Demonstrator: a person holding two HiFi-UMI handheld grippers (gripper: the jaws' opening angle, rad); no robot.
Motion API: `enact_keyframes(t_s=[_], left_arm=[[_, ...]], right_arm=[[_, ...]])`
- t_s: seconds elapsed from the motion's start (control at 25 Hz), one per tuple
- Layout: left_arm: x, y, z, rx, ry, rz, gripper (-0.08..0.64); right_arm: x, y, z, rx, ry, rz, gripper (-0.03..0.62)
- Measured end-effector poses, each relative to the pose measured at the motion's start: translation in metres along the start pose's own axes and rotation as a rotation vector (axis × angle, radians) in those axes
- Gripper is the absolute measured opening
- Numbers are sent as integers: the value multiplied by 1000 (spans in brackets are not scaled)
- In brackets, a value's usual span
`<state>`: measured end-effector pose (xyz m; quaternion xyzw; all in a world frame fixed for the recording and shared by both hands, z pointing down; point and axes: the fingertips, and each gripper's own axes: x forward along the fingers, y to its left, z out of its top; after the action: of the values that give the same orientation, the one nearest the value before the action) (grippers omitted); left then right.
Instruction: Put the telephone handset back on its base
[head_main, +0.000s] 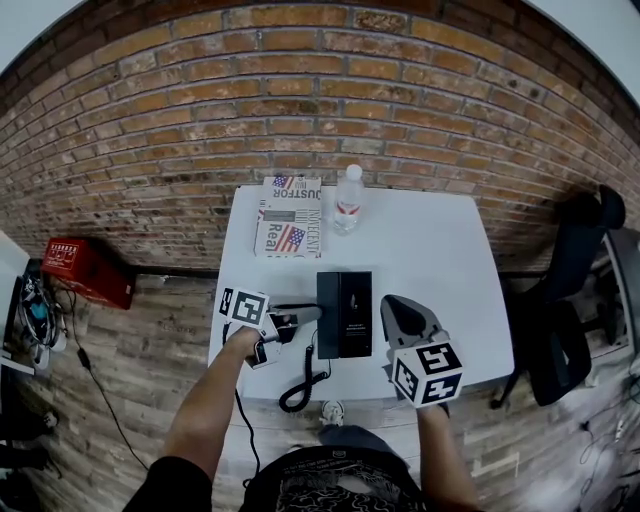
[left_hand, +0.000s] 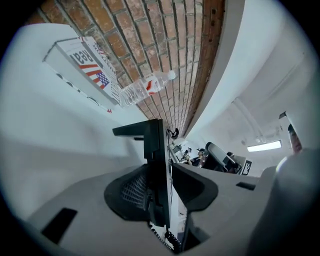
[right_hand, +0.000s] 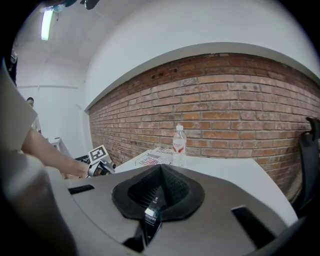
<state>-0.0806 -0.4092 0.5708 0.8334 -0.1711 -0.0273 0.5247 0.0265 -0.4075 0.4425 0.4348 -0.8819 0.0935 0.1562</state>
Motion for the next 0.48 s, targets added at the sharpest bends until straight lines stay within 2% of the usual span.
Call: enact_keyframes(t_s=[0.24,0.48], left_arm=[[-17,-12,7,59,-53,57,126],[-35,-42,23,199,-98,132,126]], right_arm=[[-4,11,5,0,-21,9,2],[-11,22,14,1,-51,14,2]])
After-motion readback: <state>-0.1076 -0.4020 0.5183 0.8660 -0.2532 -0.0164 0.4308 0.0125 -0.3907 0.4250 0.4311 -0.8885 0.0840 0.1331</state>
